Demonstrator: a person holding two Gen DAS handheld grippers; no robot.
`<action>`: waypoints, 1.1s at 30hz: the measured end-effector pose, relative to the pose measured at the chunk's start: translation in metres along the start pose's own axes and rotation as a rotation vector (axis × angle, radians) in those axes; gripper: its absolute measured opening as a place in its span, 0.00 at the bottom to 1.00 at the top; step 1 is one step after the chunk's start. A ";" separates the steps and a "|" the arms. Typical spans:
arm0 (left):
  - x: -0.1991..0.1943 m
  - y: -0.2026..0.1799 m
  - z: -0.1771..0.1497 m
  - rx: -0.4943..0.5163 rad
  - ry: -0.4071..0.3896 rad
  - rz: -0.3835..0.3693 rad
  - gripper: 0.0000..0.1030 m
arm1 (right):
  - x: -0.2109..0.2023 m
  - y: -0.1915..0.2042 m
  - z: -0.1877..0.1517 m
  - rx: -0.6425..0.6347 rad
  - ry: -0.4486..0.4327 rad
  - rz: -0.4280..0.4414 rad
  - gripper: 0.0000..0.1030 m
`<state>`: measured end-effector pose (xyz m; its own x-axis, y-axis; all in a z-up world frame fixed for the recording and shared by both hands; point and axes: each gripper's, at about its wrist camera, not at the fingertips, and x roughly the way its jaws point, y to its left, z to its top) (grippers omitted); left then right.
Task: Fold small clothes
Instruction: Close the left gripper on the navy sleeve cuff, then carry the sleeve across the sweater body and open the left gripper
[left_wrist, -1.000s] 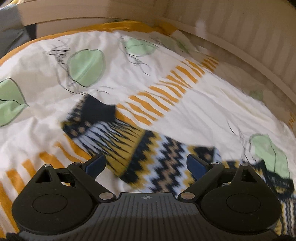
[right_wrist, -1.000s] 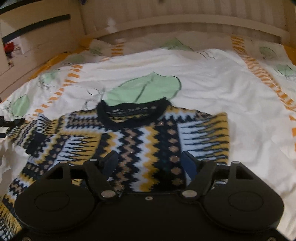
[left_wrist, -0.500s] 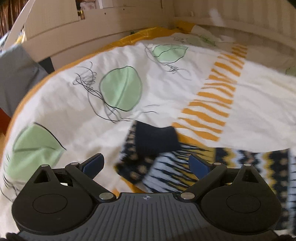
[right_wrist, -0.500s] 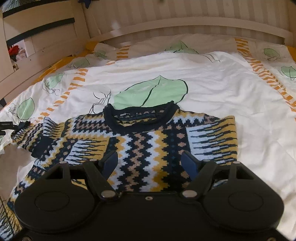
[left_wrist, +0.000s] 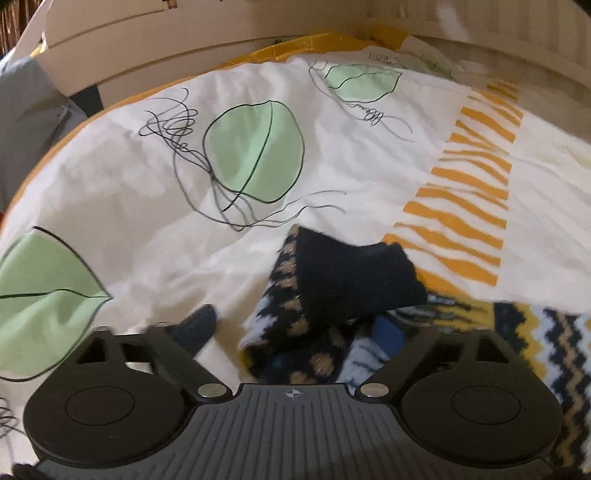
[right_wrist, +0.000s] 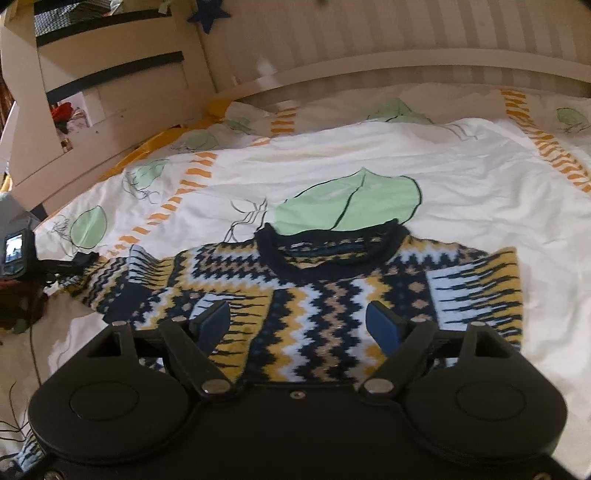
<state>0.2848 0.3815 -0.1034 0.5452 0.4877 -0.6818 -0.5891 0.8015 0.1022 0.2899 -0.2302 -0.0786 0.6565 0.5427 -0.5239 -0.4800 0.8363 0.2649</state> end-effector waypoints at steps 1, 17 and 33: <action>0.000 0.001 0.002 -0.022 0.009 -0.015 0.48 | 0.001 0.001 0.000 0.000 0.003 0.001 0.80; -0.143 -0.063 0.028 -0.108 -0.240 -0.478 0.10 | -0.004 -0.019 0.003 0.133 -0.013 0.006 0.80; -0.245 -0.227 -0.030 0.043 -0.247 -0.897 0.11 | -0.007 -0.041 0.007 0.246 -0.020 0.009 0.80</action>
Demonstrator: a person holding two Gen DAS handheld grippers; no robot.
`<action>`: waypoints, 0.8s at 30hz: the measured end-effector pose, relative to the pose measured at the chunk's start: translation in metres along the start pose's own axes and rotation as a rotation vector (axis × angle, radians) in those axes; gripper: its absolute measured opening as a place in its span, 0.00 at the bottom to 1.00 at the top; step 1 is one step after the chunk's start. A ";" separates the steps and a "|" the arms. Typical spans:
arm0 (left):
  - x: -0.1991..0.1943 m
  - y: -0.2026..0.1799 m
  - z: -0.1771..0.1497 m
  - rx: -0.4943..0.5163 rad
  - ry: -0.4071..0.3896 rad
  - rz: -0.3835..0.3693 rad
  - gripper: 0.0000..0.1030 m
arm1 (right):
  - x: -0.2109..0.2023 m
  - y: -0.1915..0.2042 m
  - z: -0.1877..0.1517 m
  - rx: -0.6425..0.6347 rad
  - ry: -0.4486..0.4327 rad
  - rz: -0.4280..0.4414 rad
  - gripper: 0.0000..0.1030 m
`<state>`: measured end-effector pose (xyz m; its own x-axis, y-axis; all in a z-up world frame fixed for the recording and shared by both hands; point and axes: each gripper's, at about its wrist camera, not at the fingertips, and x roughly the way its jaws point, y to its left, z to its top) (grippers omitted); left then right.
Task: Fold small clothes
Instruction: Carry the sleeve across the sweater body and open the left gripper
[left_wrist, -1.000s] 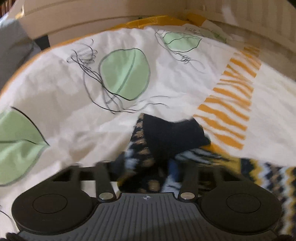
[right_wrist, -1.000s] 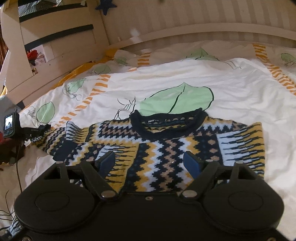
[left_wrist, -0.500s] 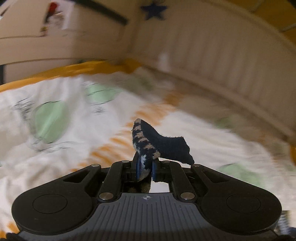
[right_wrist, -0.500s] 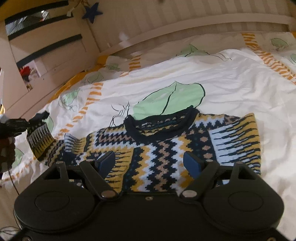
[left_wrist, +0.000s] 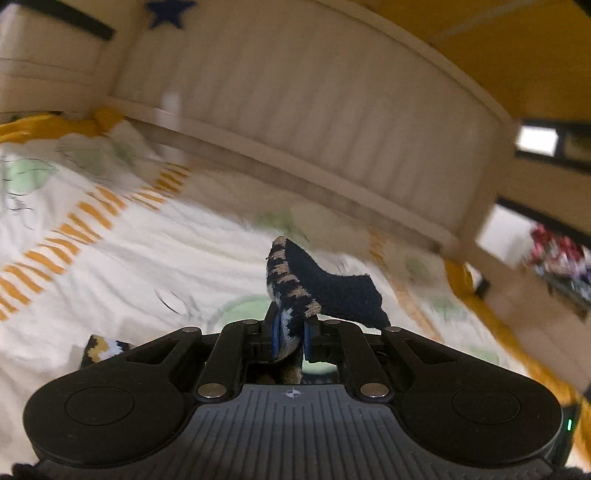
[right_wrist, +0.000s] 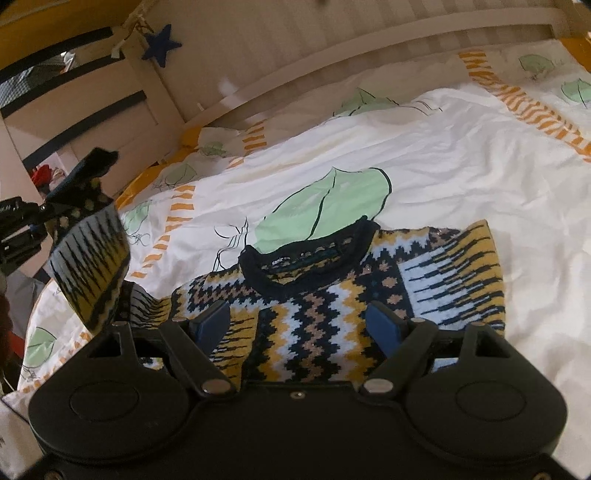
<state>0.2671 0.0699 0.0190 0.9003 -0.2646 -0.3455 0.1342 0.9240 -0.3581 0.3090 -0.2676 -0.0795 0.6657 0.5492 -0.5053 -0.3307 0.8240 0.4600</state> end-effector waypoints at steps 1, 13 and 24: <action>0.005 -0.004 -0.007 0.007 0.019 -0.009 0.11 | 0.000 -0.002 0.000 0.009 0.003 -0.004 0.80; 0.001 0.000 -0.059 0.257 0.192 -0.133 0.64 | 0.009 -0.017 -0.005 0.109 0.038 -0.017 0.80; -0.006 0.106 -0.057 0.132 0.237 0.235 0.65 | 0.017 -0.024 -0.015 0.180 0.061 0.000 0.80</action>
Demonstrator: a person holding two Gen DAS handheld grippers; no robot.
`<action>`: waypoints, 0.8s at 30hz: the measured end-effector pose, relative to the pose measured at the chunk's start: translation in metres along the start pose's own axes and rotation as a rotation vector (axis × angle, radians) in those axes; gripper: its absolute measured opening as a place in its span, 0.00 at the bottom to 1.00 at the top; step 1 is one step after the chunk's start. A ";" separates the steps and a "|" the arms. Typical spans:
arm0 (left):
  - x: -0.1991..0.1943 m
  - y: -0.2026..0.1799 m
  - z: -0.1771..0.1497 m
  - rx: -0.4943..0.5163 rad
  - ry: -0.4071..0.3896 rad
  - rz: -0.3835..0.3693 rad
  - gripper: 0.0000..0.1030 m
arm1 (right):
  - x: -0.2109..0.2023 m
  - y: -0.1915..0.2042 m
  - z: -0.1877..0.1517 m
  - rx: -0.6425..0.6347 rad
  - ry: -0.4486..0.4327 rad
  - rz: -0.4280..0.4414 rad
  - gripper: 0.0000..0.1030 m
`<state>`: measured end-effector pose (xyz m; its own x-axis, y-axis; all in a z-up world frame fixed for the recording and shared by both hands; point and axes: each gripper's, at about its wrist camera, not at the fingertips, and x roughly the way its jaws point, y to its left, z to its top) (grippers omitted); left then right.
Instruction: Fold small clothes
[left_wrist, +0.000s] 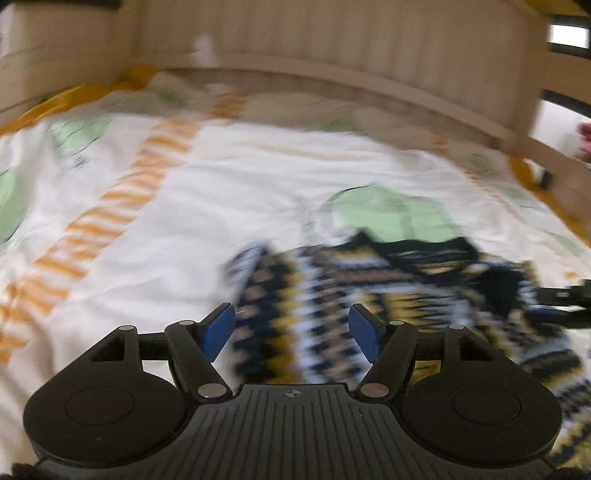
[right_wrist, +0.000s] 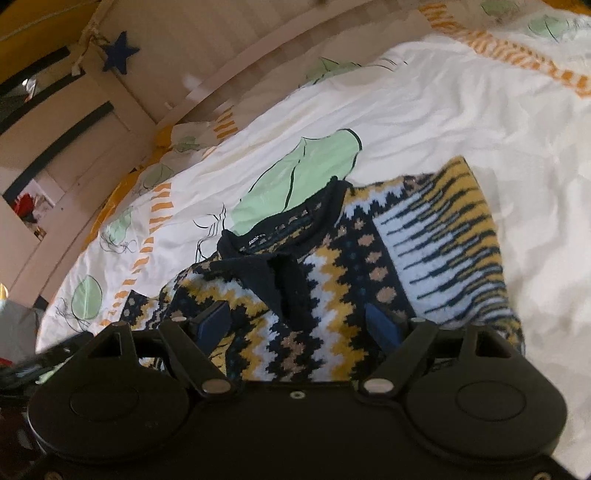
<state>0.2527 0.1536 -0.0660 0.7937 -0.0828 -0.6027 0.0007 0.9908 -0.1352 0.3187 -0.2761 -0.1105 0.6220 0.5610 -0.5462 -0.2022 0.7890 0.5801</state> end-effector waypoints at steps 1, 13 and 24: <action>0.005 0.007 -0.001 -0.030 0.022 0.017 0.65 | 0.000 -0.001 0.000 0.013 -0.001 0.005 0.80; 0.019 0.019 0.007 -0.109 0.096 0.003 0.65 | 0.005 0.025 0.029 0.159 -0.069 -0.035 0.82; 0.017 0.026 0.012 -0.164 0.113 -0.026 0.65 | 0.043 0.059 0.013 -0.149 0.169 -0.310 0.80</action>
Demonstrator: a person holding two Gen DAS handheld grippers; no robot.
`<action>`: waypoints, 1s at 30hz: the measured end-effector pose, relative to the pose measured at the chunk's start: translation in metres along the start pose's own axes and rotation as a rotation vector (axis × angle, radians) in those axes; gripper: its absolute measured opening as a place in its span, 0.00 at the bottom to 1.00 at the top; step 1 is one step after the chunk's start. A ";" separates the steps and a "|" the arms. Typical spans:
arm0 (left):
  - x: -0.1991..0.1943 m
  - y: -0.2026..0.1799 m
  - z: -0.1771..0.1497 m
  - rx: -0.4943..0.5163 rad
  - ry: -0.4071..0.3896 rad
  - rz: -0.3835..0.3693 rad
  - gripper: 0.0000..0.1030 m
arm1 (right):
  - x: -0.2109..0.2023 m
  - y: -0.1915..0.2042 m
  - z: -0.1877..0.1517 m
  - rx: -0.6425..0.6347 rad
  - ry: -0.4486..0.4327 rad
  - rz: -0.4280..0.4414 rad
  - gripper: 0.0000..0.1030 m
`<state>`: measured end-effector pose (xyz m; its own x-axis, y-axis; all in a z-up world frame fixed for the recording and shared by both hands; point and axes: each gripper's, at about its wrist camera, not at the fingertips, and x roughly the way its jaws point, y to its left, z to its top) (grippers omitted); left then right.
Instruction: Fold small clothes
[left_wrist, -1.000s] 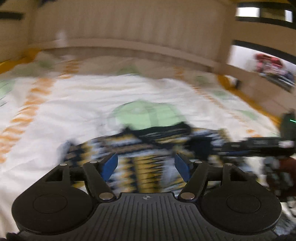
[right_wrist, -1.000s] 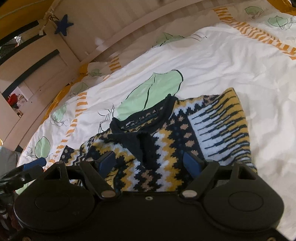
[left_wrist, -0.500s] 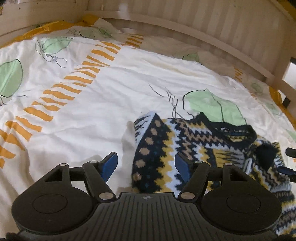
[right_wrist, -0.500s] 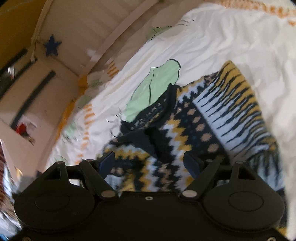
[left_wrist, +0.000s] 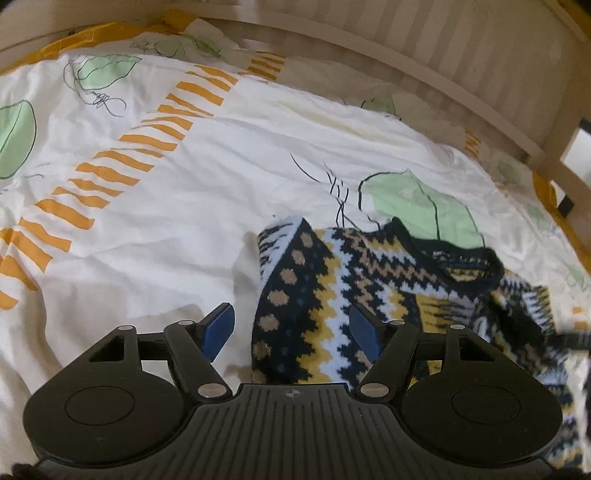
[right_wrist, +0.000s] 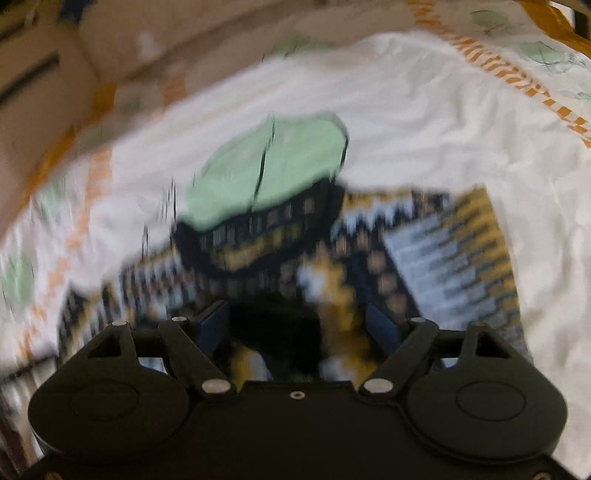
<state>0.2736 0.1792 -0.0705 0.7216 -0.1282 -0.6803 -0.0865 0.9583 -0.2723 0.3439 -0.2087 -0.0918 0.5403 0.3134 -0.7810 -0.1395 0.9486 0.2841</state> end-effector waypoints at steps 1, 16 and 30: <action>-0.001 0.001 0.001 -0.011 -0.002 -0.009 0.65 | -0.002 0.002 -0.008 -0.031 0.025 -0.012 0.80; -0.009 0.005 0.011 -0.047 -0.023 -0.041 0.66 | -0.023 -0.024 -0.002 0.505 -0.040 0.259 0.72; -0.012 0.003 0.014 -0.041 -0.030 -0.066 0.66 | 0.023 -0.021 0.004 0.712 0.085 0.231 0.70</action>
<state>0.2743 0.1869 -0.0533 0.7471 -0.1828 -0.6391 -0.0654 0.9366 -0.3444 0.3623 -0.2211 -0.1140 0.4927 0.5302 -0.6900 0.3445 0.6093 0.7142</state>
